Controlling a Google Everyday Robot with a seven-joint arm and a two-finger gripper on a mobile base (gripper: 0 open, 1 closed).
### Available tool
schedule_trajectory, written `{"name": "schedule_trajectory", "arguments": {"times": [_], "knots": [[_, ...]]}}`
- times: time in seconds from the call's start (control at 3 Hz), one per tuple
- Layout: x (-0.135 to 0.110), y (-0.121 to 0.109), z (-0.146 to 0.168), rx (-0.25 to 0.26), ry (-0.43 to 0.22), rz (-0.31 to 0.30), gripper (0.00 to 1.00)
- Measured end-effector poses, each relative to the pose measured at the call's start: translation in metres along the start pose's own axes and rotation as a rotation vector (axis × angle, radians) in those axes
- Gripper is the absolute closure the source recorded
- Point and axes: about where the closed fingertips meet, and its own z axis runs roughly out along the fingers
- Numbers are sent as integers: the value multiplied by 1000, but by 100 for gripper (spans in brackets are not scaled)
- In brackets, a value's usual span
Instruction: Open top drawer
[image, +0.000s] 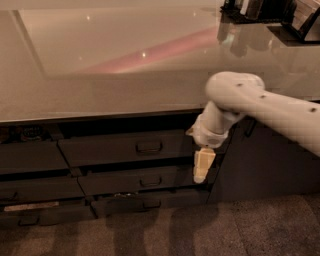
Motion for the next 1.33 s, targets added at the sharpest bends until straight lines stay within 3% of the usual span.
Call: {"name": "schedule_trajectory", "arguments": {"times": [0.33, 0.67, 1.33], "knots": [[19, -12, -6, 20, -142, 36, 0], [19, -12, -6, 20, -142, 36, 0], [27, -20, -2, 88, -83, 45, 0]]}}
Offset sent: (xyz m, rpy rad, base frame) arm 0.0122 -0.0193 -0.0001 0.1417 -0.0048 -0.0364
